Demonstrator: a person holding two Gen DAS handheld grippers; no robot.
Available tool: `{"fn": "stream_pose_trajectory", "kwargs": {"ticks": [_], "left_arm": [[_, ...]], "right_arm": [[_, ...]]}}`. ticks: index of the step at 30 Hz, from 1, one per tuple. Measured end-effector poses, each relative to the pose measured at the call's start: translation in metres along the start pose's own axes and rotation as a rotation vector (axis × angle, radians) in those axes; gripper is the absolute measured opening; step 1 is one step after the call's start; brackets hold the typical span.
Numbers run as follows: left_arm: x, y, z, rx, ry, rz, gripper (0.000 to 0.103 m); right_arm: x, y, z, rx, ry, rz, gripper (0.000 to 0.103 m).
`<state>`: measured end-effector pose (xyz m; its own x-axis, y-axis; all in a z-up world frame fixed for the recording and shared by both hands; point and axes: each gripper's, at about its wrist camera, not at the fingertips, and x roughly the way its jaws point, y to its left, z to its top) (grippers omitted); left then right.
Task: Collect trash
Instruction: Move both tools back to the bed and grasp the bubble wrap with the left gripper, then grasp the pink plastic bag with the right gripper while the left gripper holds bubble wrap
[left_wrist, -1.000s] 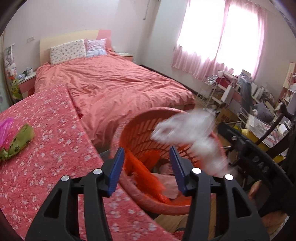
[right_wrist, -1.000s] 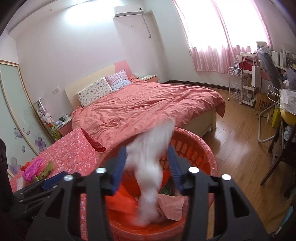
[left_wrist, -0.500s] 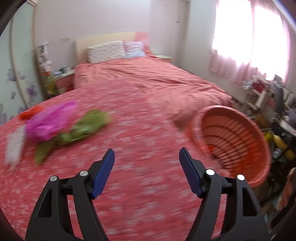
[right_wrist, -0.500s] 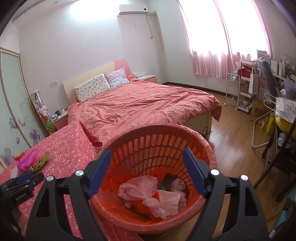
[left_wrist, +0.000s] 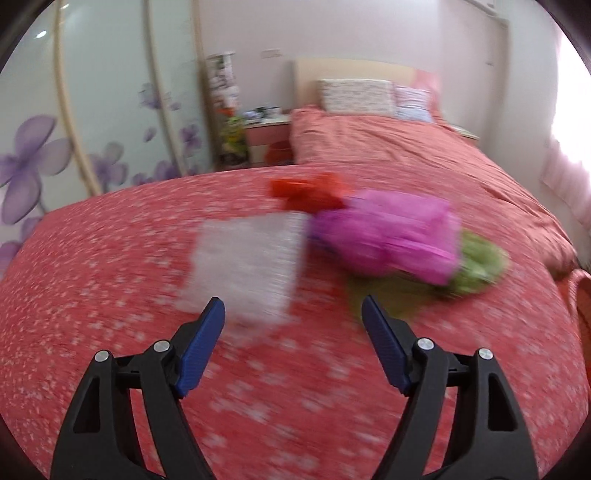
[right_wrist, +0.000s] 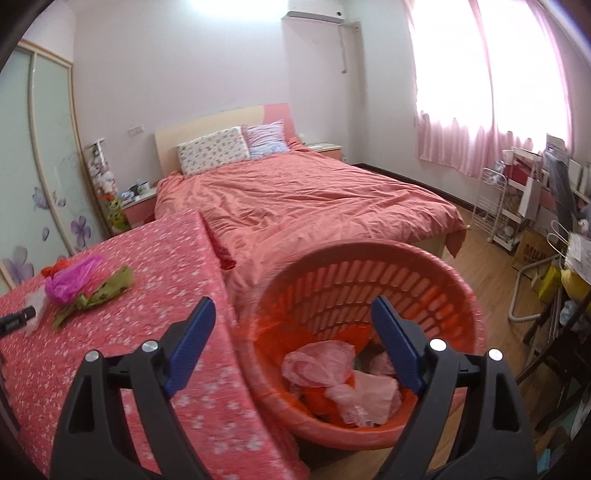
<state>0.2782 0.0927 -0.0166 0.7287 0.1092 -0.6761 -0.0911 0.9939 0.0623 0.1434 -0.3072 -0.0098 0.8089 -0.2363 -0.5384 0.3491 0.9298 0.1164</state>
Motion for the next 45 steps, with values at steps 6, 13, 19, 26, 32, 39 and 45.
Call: {"fn": "stream_pose_trajectory", "kwargs": {"ticks": [6,13,19,26,32,39,45], "left_arm": [[0.029,0.015,0.015,-0.046,0.036,0.019,0.076],[0.065,0.031,0.019,-0.067,0.122,-0.019,0.064],[0.061,0.041,0.017,-0.077,0.104,-0.049,0.031],[0.036,0.081,0.001,-0.107,0.066,-0.02,0.028],[0.007,0.119,-0.007,-0.124,-0.003,0.025,0.027],[-0.014,0.142,-0.008,-0.157,-0.056,0.027,0.027],[-0.013,0.155,-0.008,-0.17,-0.067,0.018,0.027]], "right_arm": [[0.006,0.034,-0.002,-0.052,0.032,0.019,0.084],[0.008,0.066,-0.003,-0.098,0.056,0.054,0.084],[0.008,0.099,-0.004,-0.134,0.065,0.107,0.084],[0.009,0.162,0.0,-0.198,0.07,0.219,0.084],[0.024,0.243,0.003,-0.229,0.09,0.362,0.082],[0.054,0.34,0.002,-0.317,0.128,0.455,0.05],[0.072,0.394,-0.003,-0.415,0.107,0.419,0.049]]}}
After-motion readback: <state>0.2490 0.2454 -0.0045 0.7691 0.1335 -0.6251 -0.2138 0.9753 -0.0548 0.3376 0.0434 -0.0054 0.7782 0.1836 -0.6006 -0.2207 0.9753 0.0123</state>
